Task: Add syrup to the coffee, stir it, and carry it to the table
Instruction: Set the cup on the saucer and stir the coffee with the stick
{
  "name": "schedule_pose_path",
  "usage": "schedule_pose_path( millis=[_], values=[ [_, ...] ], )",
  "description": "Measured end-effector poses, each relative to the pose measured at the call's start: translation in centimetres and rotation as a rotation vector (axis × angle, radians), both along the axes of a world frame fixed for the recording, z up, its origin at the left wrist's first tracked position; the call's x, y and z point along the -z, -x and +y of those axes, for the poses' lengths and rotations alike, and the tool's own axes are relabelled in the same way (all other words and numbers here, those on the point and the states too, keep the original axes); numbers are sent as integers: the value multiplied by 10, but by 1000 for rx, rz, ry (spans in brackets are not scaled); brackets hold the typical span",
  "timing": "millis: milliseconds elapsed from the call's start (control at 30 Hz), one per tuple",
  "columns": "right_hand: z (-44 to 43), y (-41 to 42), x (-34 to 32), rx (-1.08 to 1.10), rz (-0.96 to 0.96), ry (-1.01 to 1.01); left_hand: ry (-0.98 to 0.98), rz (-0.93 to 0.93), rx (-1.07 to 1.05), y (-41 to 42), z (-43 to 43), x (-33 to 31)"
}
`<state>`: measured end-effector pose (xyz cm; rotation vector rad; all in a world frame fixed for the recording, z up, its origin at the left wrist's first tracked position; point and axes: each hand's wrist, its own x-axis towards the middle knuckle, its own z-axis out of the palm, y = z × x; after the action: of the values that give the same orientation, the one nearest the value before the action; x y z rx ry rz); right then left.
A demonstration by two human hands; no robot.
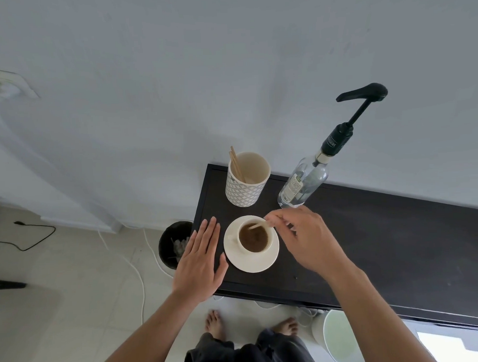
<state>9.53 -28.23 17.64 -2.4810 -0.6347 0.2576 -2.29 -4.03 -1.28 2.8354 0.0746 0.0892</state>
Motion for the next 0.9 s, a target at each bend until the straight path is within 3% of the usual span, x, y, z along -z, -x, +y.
schedule_pose_path(
  millis=[67,200,267,367,433,567,767,900],
  values=[
    [0,1,0,-30,68,20,5,4,0,0,0,-1],
    [-5,-7,3,140,-88,180,6,6,-3,0,0,-1],
    [-3,-6,2,144,-106,118,3,12,-3,0,0,-1],
    [5,0,-2,26,18,24,0,11,-6,0,1,1],
    [5,1,-3,21,65,48,2,9,-3,-1,1,1],
    [-1,-5,0,164,-57,198,-6,12,-7,0,1,3],
    [7,0,-4,65,66,6,-3,15,-7,0,0,2],
    [0,-3,0,107,30,133,4,13,-9,0,0,1]
  ],
)
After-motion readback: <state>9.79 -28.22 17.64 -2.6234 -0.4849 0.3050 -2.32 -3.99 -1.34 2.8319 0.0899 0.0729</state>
